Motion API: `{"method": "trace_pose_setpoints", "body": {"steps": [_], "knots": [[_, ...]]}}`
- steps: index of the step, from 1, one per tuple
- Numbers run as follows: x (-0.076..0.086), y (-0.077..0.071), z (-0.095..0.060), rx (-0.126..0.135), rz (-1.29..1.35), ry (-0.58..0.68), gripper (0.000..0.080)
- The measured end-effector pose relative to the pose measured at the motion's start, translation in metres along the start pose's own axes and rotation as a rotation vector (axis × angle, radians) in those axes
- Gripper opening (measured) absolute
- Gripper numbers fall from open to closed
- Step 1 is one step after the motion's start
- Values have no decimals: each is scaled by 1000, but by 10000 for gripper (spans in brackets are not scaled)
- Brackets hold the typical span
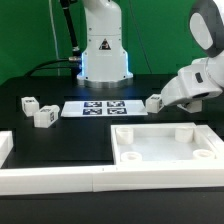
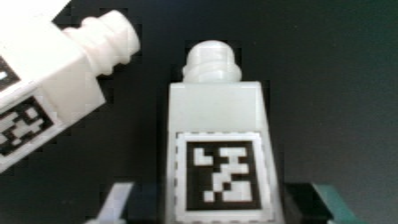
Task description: Assemble square table
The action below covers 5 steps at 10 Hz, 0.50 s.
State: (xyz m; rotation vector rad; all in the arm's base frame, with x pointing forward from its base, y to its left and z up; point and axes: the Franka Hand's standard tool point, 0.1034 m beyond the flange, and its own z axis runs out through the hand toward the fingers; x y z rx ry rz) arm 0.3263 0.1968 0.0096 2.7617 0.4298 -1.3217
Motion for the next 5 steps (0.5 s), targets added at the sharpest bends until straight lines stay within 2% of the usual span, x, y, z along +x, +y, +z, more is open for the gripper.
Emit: {"method": "trace_pose_setpoints", "body": {"steps": [3,4,5], "knots": [[0,0,-3,0,0,5,287],[-8,2,-22,-1,7,-4,287],[-17,7,-50,15,9,25,288]]}}
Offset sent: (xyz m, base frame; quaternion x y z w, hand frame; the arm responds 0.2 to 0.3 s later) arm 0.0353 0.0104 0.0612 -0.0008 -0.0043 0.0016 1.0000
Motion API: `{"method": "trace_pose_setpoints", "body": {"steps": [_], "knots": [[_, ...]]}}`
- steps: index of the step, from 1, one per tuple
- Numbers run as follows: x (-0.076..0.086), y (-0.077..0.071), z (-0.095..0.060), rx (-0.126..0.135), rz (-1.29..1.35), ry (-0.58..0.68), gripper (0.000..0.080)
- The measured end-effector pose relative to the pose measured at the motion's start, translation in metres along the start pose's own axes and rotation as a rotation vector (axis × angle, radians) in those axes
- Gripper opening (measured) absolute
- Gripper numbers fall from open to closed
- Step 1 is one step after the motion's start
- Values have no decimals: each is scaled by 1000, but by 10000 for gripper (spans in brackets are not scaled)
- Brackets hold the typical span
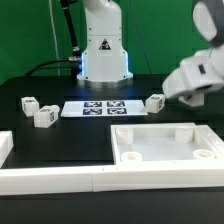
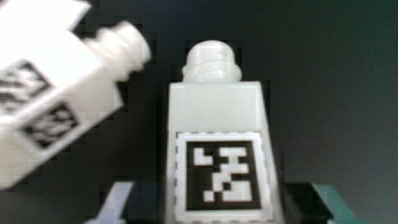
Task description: Assemble square table
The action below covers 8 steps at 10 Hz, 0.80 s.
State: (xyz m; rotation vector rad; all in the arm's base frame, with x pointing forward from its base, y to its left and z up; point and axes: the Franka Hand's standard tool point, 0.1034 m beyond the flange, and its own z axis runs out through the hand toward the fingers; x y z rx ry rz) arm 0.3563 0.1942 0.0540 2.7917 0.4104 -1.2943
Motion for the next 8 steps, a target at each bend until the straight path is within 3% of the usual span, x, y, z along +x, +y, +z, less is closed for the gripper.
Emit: {"method": "trace_pose_setpoints", "body": {"steps": [2,3,4,5,8], "knots": [[-32,22,-49,33,10,30,288],[-40,32,-66,44,22,46,288],[-37,33,-73,51,41,126,288],[-37,30,-67,56,48,181,288],[-32,37,-79,29,44,400,288]]}}
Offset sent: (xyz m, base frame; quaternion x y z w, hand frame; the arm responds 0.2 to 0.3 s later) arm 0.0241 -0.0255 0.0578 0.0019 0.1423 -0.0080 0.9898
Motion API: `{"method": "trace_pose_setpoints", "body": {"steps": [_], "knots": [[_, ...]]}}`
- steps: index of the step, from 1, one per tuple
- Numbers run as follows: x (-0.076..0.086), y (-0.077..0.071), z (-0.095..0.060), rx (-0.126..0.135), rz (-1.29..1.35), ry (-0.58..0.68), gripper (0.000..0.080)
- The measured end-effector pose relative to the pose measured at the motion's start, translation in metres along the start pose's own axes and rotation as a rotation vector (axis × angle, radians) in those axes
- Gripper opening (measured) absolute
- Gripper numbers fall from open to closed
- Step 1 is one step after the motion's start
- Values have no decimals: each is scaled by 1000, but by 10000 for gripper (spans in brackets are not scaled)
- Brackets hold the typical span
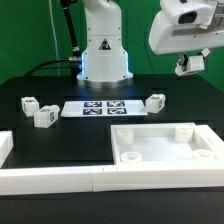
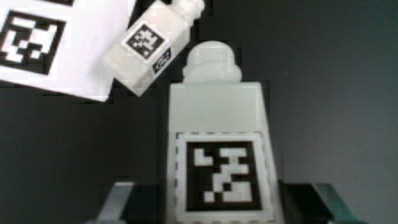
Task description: Assemble square table
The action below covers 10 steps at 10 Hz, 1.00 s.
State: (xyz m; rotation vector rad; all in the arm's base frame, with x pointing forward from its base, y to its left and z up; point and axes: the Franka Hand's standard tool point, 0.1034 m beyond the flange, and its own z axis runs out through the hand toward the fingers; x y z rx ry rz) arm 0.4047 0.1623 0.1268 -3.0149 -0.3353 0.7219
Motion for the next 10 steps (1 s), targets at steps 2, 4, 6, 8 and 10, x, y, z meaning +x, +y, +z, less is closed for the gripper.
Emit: {"method": "trace_pose_setpoints", "body": {"steps": [2,4,6,8,10], "knots": [[25,10,-63,22,32,170,288],[48,23,-103,25,50,353,288],[52,23,-101,15,47,508,288],[55,24,-103,10,44,642,288],[76,13,-107,35,80,768,288]]}}
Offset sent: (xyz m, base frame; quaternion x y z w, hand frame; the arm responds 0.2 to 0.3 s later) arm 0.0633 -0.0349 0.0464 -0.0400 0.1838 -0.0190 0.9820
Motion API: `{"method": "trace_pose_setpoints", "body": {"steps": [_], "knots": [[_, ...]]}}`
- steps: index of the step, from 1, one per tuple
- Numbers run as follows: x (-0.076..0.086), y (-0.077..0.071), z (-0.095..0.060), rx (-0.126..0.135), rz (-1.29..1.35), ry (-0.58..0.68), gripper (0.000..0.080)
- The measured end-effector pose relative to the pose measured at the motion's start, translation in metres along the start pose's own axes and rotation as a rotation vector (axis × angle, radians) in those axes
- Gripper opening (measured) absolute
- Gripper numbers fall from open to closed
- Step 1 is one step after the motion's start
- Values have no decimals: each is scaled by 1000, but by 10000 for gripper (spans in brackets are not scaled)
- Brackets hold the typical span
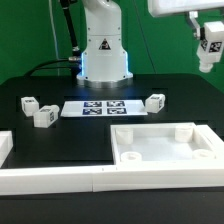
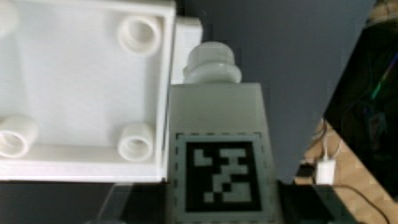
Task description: Assemble square table
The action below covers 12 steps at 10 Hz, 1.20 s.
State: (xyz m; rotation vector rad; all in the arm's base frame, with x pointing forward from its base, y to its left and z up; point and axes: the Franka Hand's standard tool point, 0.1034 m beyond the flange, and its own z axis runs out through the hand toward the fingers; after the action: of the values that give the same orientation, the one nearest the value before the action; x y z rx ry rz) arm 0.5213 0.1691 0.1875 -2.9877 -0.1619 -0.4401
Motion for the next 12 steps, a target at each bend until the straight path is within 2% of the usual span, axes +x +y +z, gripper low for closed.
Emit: {"method": "trace_pose_setpoints", "body": {"steps": [1,3,4,5,6,7,8,10,12], "knots": [[18,-4,3,22,23,64,288],[39,-11,-3,13,6,132,288],[39,-16,-3,44,7,207,288],[33,-13,1,38,4,182,288],[35,-8,0,35,-27,192,288],[33,14,2,17,-92,210,288],[44,40,0,-4,-109,219,288],[59,45,-2,-5,-102,234,288],[56,44,-1,-3,-96,229,288]]}}
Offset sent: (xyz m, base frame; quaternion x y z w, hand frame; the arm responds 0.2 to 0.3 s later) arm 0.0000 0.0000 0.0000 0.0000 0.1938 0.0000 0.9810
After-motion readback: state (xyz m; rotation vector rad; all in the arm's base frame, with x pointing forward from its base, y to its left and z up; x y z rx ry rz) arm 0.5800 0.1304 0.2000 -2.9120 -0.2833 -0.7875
